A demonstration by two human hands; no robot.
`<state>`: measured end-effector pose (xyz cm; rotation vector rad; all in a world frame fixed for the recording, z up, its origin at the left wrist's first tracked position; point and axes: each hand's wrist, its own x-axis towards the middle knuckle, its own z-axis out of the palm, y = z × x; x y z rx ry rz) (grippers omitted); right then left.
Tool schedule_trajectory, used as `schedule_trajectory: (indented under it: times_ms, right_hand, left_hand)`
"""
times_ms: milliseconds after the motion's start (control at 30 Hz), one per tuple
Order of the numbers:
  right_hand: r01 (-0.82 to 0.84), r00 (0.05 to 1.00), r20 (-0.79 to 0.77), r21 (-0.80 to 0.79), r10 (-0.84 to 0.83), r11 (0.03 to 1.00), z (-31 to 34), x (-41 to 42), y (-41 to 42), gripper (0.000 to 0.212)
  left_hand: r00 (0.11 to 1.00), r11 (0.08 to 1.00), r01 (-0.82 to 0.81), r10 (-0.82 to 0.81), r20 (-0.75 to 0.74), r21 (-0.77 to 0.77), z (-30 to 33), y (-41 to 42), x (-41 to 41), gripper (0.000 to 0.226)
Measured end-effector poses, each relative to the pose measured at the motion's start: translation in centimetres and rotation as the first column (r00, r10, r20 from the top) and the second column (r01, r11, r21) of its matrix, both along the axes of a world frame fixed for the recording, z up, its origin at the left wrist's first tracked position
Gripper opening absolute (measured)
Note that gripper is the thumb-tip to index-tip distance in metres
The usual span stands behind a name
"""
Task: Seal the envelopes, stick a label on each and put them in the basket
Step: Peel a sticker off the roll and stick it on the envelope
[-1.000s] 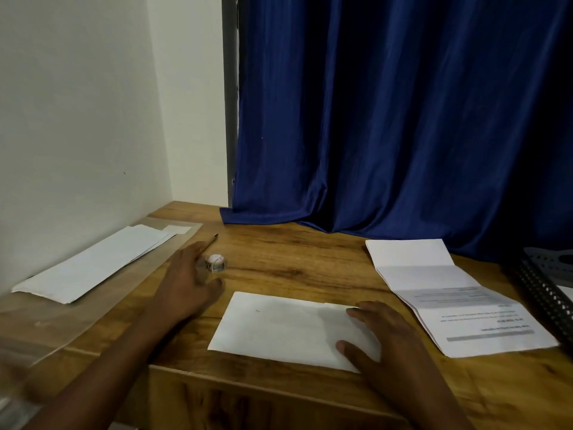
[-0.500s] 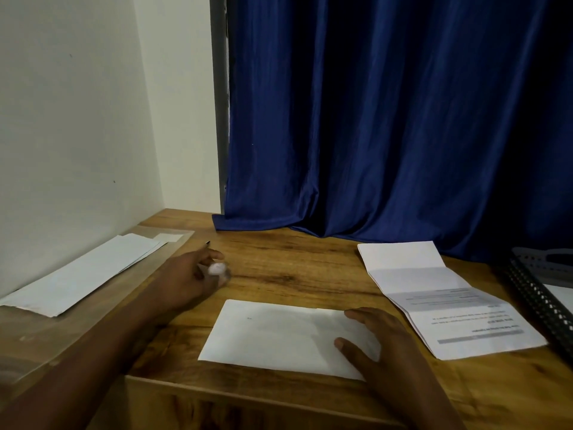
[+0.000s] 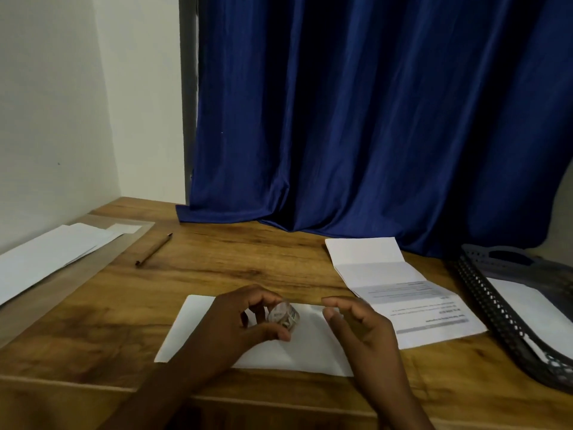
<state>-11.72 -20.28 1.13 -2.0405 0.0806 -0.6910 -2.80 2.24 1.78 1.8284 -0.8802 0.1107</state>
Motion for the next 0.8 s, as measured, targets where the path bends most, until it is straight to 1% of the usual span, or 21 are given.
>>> schedule_trajectory:
  times_ms: [100,200,300,400,633,800]
  right_hand:
    - [-0.028,1.000,0.002,0.041,0.028,0.999,0.3,0.0,0.4,0.020]
    - [-0.076,0.996,-0.035,0.033,0.077,0.997,0.4,0.2,1.6,0.017]
    - [-0.161,0.986,-0.037,0.027,0.162,0.987,0.1,0.4,2.9,0.020]
    - [-0.206,0.976,-0.062,0.030,0.207,0.978,-0.1,0.4,3.2,0.026]
    - [-0.146,0.988,-0.044,0.062,0.149,0.987,-0.5,-0.1,2.9,0.033]
    - [-0.140,0.989,-0.032,0.083,0.143,0.987,-0.6,-0.2,2.7,0.021]
  left_hand:
    - [0.999,0.998,-0.008,0.006,0.038,0.060,-0.2,0.0,0.1,0.047]
    - [0.998,0.998,-0.021,0.017,0.064,0.062,0.1,0.1,-0.1,0.050]
    - [0.999,0.998,0.001,-0.004,0.053,0.064,0.0,0.3,-0.3,0.049]
    - [0.997,0.998,0.011,-0.017,0.076,0.070,-0.1,0.3,-0.5,0.051]
    - [0.995,0.994,0.001,-0.012,0.094,0.112,0.2,0.2,-1.0,0.053]
    - [0.994,0.988,0.002,-0.018,0.105,0.153,0.3,0.2,-1.2,0.052]
